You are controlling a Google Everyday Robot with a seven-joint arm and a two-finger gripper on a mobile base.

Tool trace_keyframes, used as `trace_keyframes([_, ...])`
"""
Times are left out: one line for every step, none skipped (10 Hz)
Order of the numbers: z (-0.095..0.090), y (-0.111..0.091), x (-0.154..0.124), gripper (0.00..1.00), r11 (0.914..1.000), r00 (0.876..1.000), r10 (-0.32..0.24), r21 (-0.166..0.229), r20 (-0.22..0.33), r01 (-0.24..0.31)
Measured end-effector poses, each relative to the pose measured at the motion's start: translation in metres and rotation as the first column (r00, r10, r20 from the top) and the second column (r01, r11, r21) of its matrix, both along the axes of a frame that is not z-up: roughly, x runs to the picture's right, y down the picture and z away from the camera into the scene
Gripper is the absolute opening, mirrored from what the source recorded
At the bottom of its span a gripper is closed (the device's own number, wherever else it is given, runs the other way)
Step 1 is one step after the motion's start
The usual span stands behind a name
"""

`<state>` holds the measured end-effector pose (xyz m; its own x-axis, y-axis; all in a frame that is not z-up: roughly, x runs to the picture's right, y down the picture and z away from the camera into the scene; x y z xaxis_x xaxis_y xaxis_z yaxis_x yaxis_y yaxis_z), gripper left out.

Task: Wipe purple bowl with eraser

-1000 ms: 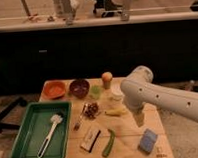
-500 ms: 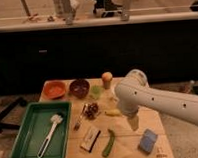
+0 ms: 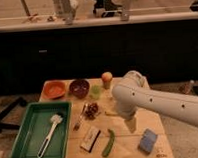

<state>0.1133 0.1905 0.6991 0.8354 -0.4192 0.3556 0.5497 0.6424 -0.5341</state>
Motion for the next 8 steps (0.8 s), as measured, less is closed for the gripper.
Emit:
trace_keyframes([0.0, 0.0, 0.0, 0.8, 1.0, 1.0, -0.001, 0.0, 0.0, 0.001])
trace_keyframes([0.0, 0.0, 0.0, 0.8, 1.0, 1.0, -0.001, 0.0, 0.0, 0.001])
trace_keyframes([0.0, 0.0, 0.0, 0.8, 1.0, 1.0, 0.001, 0.0, -0.001, -0.001])
trace_keyframes([-0.001, 0.0, 0.0, 0.8, 1.0, 1.0, -0.002, 0.001, -0.001, 0.002])
trace_keyframes([-0.002, 0.002, -0.003, 0.8, 1.0, 1.0, -0.007, 0.0, -0.002, 0.007])
trace_keyframes([-0.001, 0.003, -0.016, 0.8, 0.9998, 1.0, -0.018, 0.003, 0.012, 0.018])
trace_keyframes([-0.001, 0.006, -0.035, 0.8, 0.9992, 0.999, -0.04, 0.001, 0.03, 0.04])
trace_keyframes([-0.001, 0.009, -0.052, 0.8, 0.9982, 0.997, -0.06, -0.001, 0.049, 0.06])
